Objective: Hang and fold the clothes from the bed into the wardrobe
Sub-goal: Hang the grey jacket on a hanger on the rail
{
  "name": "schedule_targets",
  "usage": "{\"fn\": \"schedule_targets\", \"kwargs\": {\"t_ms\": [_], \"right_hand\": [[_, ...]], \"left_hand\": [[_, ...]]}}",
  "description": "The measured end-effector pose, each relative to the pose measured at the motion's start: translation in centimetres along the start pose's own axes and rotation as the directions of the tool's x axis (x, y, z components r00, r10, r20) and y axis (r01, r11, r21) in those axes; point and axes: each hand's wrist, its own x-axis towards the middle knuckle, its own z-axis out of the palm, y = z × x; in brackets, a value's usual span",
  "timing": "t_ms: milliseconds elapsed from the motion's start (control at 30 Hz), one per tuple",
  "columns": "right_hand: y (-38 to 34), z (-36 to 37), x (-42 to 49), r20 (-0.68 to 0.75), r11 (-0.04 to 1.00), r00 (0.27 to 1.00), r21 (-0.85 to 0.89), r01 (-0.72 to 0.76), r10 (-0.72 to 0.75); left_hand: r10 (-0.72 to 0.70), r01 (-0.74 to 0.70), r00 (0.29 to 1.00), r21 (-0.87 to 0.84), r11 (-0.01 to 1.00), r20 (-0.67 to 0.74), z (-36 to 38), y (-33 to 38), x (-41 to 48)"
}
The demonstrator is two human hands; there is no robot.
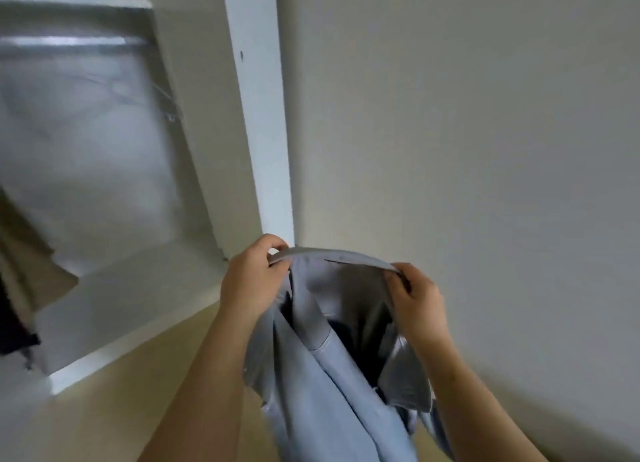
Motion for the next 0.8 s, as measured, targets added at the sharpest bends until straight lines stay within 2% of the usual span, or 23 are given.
{"fn": "schedule_targets", "kwargs": {"t_ms": [200, 267, 367, 467, 533, 667, 800], "right_hand": [[-5.6, 9.2, 1.9, 0.131, 0.982, 0.988, 0.183, 0.055, -0.08], [-6.9, 11.8, 2.5, 0.168, 0.975, 0.979, 0.211, 0.076, -0.112], [-8.9, 15.8, 3.8, 0.229, 0.963, 0.958, 0.245, 0.112, -0.17], [-10.8, 20.2, 5.3, 0.302, 0.953, 0.932, 0.279, 0.115, -0.201], [-11.9, 23.1, 7.0, 0.356, 0.949, 0.909, 0.295, 0.109, -0.215], [-14.3, 28.3, 11.9, 0.454, 0.941, 0.86, 0.33, 0.079, -0.232], [-17.1, 33.4, 16.6, 0.491, 0.925, 0.833, 0.376, 0.059, -0.253]], "left_hand": [[-0.184, 0.211, 0.973, 0.22, 0.952, -0.14, -7.8, -7.8, -1.0], [-0.262, 0.311, 0.936, 0.207, 0.927, -0.234, -9.9, -10.3, -1.3], [-0.365, 0.465, 0.832, 0.165, 0.87, -0.418, -12.8, -13.7, -1.5], [-0.416, 0.528, 0.721, 0.051, 0.848, -0.553, -14.2, -15.9, -0.5], [-0.489, 0.519, 0.649, -0.13, 0.845, -0.583, -15.1, -17.0, 1.3], [-0.615, 0.503, 0.56, -0.362, 0.785, -0.556, -17.3, -19.2, 7.3], [-0.761, 0.473, 0.422, -0.596, 0.649, -0.493, -19.7, -20.7, 13.5]]}}
